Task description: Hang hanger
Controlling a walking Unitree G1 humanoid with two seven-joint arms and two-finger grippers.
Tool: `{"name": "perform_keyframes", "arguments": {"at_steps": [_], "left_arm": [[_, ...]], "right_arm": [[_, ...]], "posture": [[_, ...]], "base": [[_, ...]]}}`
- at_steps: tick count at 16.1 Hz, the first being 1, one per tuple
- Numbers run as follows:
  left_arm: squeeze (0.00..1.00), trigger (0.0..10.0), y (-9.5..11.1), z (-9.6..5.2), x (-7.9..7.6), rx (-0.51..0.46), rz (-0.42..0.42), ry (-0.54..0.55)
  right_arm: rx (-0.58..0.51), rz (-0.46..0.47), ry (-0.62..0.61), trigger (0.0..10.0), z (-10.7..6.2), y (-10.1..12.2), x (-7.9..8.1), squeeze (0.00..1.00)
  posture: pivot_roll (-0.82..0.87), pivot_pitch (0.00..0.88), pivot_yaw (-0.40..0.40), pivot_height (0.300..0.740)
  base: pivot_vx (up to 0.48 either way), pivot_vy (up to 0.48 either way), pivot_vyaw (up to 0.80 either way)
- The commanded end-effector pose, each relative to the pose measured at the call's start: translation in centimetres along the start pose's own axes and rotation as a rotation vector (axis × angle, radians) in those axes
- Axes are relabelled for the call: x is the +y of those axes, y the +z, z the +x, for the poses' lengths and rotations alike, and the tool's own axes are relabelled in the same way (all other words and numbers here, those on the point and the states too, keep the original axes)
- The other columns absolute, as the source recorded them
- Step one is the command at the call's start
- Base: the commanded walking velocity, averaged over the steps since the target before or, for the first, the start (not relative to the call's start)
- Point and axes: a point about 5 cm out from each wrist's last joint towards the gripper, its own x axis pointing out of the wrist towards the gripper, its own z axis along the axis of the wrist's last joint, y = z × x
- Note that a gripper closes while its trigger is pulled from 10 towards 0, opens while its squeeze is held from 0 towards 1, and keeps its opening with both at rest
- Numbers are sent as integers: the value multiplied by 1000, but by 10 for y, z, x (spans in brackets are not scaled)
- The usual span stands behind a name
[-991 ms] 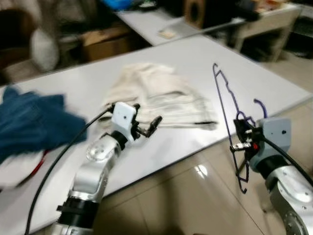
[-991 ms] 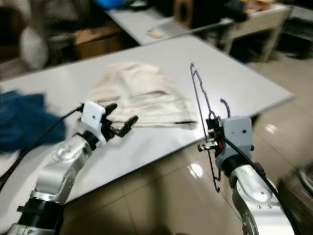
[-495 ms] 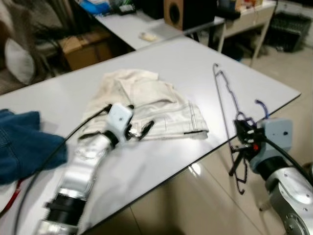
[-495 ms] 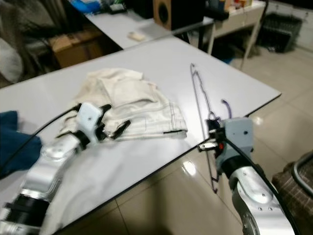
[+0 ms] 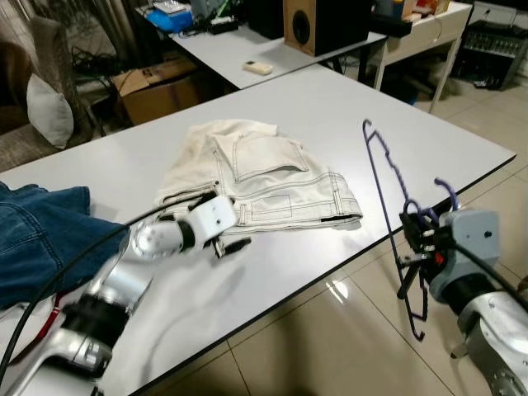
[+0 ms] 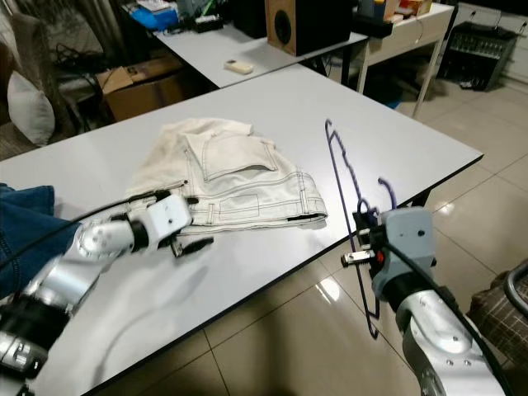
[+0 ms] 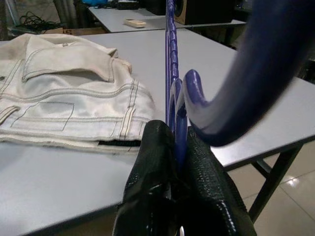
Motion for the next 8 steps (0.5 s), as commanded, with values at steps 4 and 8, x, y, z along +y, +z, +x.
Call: {"name": "perform_keyframes", "arguments": {"at_steps": [4,8], "left_arm": [[0,10000,-14,-12,24,133,144,50],[0,10000,-28,-15,28,226,253,-7]], "right_arm": [[-22,-18,3,10000,-2,2,1,0],[-30,-33,13,10000,0,2,5,0]], "posture": [[-243,6,140,740],[-241,0,144,740]], "base": [[0,0,0],[0,0,0]]}}
